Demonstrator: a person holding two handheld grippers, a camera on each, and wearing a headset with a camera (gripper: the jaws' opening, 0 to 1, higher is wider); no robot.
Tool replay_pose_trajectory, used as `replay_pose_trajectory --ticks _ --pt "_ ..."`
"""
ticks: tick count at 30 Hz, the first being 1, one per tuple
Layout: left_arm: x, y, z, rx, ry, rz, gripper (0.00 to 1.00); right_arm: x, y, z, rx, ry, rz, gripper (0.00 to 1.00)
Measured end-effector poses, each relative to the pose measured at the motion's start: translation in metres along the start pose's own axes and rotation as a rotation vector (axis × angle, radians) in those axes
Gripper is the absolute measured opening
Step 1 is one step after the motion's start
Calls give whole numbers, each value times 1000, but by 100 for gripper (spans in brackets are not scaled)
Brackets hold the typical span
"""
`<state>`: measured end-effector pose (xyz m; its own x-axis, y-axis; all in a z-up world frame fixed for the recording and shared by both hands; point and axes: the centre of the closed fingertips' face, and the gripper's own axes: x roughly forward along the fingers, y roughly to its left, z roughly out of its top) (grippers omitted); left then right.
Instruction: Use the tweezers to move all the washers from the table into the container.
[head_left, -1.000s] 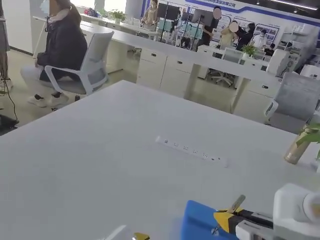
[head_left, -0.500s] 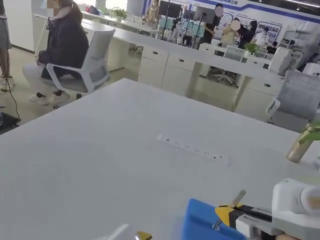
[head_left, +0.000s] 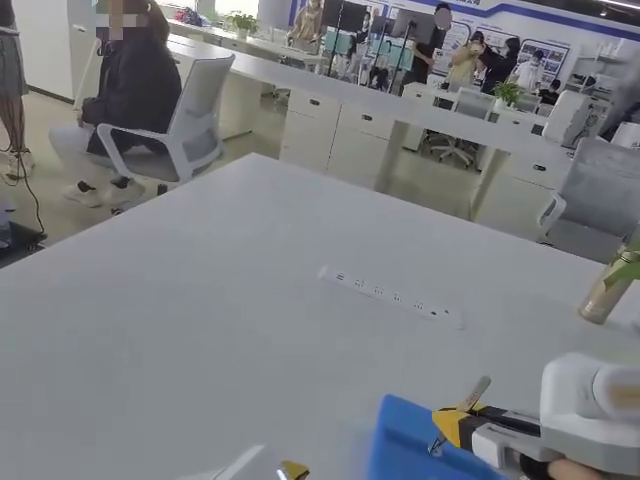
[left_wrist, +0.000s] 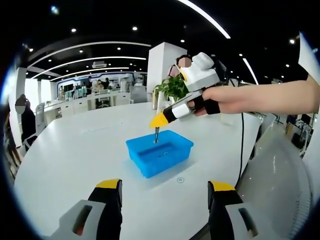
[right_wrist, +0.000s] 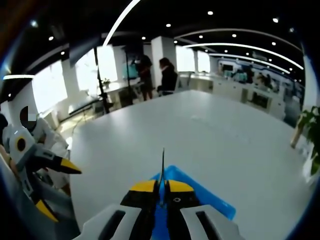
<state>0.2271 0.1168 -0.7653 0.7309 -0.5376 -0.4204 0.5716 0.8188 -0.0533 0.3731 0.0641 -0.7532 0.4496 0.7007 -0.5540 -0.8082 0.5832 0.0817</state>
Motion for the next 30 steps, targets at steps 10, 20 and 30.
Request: replay_pose_trajectory --ticks 10,20,30 --pt "-1 0 0 -1 1 4 69 11 -5 -14 2 46 8 3" --pt "-1 0 -1 -3 0 7 69 15 1 -22 3 72 16 3" --pt "0 0 -1 0 6 7 69 26 -4 -33 24 97 17 3"
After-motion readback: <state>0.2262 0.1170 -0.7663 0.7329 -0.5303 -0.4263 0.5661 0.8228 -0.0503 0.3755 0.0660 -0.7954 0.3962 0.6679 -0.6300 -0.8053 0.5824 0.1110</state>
